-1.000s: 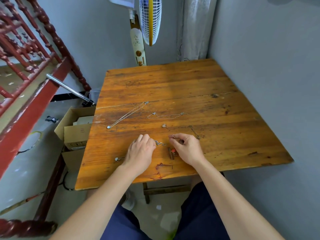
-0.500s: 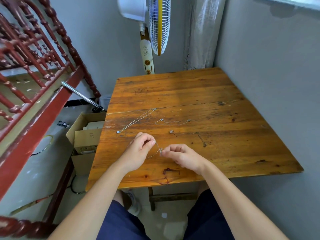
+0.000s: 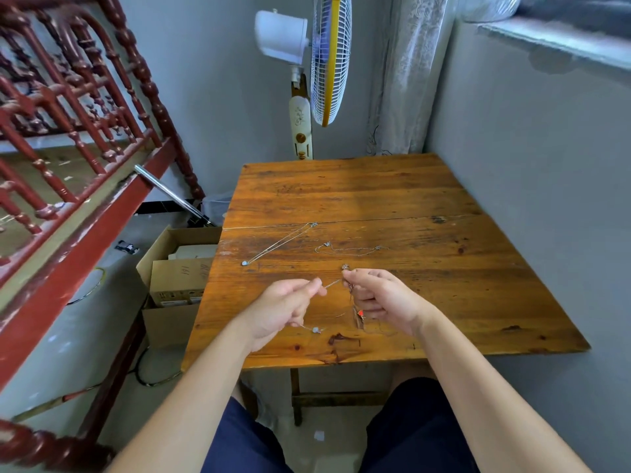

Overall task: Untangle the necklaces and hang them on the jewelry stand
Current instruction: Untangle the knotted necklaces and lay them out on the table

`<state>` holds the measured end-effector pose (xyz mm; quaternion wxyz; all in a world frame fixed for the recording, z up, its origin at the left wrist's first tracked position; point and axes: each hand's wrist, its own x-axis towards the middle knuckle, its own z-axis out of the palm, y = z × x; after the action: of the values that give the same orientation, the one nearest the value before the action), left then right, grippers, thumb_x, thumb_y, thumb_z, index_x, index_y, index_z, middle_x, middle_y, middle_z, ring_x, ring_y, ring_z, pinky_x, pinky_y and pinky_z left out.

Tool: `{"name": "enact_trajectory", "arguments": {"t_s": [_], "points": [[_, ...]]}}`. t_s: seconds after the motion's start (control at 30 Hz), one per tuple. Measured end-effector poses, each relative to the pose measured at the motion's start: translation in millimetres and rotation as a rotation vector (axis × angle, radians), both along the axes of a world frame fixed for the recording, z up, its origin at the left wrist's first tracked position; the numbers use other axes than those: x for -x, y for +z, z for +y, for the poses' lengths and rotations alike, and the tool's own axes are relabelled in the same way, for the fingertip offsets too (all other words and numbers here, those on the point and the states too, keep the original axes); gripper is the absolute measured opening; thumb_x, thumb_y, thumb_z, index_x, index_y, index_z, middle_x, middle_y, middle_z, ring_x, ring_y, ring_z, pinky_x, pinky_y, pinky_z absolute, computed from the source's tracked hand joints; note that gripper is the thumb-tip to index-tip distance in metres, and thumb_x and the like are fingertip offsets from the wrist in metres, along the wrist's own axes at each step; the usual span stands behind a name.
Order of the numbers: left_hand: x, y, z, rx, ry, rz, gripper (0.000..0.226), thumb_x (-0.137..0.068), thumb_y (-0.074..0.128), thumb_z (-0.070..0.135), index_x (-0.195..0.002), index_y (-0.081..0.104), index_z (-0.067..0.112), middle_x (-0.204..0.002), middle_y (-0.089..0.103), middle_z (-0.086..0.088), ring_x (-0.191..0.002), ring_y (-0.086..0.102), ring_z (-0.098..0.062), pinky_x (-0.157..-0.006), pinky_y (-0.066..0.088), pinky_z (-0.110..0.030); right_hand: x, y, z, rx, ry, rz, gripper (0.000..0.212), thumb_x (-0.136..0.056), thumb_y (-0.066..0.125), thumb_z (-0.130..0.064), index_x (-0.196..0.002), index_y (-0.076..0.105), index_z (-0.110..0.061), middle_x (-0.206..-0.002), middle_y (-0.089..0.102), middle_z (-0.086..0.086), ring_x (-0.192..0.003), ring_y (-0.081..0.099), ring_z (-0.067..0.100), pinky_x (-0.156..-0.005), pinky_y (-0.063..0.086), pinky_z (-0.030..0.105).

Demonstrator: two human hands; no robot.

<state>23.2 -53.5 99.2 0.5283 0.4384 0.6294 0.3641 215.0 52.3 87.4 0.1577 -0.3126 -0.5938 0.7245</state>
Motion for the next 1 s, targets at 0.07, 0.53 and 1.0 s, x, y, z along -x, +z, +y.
{"name": "enact_trajectory", "arguments": {"t_s": [0.07,0.53,1.0], "points": [[-1.9,5.3,0.1,-0.022,-0.014,0.095,0.029,-0.099,0.052,0.039,-0.114,0.067,0.020,-0.056,0.028,0.004,-0.055,0.033,-0.010,-0.083,0.043,-0.027,2.1,7.4,-2.8,-0.027,0.007,-0.035,0.025,-0.101,0.057,-0.040,-0.084,0.061,-0.022,-0.063,0.021,-0.002,-0.057,0.013,0.017,-0.055,0.010,0.036],[2.3,14.9,-11.9,-0.362,0.744,-0.445,0.018,-0.092,0.061,0.030,-0.095,0.074,0.018,-0.088,0.071,-0.001,-0.087,0.066,-0.016,-0.087,0.052,-0.035,31.1,7.8,-23.7,-0.023,-0.578,0.068,0.030,-0.104,0.050,-0.026,-0.086,0.074,-0.022,-0.091,0.073,0.003,-0.088,0.067,0.019,-0.080,0.050,0.033],[56.1,-9.3,29.4,-0.100,0.979,-0.214,0.018,-0.092,0.062,0.024,-0.104,0.070,0.012,-0.089,0.075,-0.001,-0.084,0.068,-0.011,-0.077,0.053,-0.025,83.8,5.2,13.6,-0.080,-0.593,-0.218,0.006,-0.097,0.064,-0.013,-0.099,0.068,-0.017,-0.092,0.069,0.002,-0.083,0.063,0.014,-0.075,0.052,0.026]]}}
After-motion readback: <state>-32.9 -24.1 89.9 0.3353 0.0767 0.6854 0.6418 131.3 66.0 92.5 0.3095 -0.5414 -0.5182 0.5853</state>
